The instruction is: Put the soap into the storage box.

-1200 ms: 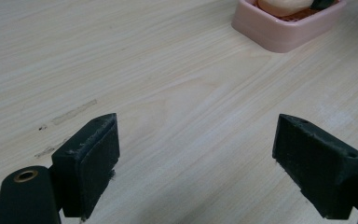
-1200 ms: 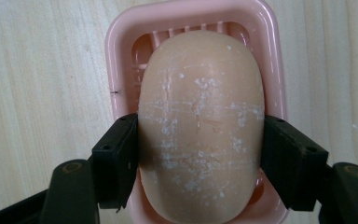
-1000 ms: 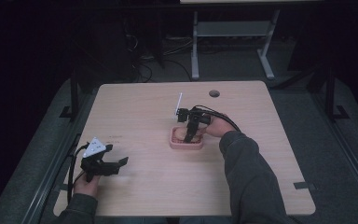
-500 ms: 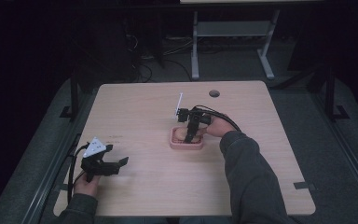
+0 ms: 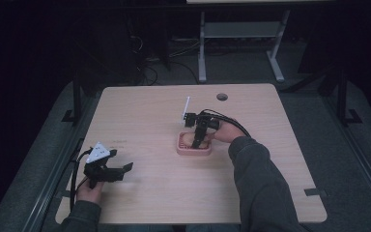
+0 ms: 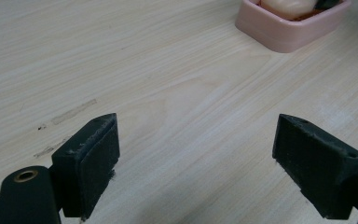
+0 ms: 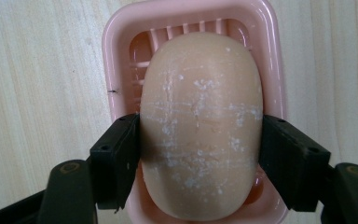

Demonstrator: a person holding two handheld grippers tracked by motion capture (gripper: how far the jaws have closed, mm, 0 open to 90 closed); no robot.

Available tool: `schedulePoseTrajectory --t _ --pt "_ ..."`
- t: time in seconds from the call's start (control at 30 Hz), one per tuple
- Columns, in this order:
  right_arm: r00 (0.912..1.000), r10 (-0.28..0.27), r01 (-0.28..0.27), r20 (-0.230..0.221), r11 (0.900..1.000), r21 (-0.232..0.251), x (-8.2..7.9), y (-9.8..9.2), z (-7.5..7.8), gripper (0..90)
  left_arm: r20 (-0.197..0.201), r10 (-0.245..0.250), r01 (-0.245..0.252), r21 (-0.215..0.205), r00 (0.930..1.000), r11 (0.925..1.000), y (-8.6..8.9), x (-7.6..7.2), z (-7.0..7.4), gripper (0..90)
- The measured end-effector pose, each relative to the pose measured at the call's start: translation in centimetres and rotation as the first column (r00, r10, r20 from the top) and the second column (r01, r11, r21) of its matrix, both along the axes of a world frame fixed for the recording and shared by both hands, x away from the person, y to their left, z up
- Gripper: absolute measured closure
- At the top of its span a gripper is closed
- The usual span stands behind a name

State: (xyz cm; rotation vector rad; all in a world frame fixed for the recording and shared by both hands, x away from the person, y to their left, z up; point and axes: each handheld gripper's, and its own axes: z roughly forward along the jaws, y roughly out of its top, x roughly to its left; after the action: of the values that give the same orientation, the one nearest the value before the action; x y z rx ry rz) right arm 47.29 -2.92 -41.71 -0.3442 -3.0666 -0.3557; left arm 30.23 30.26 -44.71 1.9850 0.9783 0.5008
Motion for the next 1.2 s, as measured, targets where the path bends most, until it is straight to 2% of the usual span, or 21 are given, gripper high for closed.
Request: schedulePoseTrajectory --t 0.07,0.3,0.67,1.2 --pt "0.9999 -0.012 0.012 -0.001 1.000 0.024 0.0 -0.2 0.4 28.6 0.000 0.000 0.000 0.000 1.0000 1.0000 0.0 0.0 0.0 14.3" --pt "0.9997 -0.022 0.022 0.000 0.999 0.028 -0.3 -0.9 0.8 27.0 -0.001 -0.004 0.004 0.006 1.0000 1.0000 0.0 0.0 0.0 14.3" --pt "0.9988 -0.049 0.049 -0.006 0.996 0.073 -1.0 -2.3 1.6 26.3 -0.002 -0.003 0.003 0.003 1.0000 1.0000 -0.1 0.0 0.0 14.3" --pt "0.9977 -0.067 0.067 -0.006 0.994 0.090 -2.4 -4.1 2.0 25.4 -0.003 -0.001 0.001 0.001 1.0000 1.0000 -0.2 0.0 -0.1 14.3"
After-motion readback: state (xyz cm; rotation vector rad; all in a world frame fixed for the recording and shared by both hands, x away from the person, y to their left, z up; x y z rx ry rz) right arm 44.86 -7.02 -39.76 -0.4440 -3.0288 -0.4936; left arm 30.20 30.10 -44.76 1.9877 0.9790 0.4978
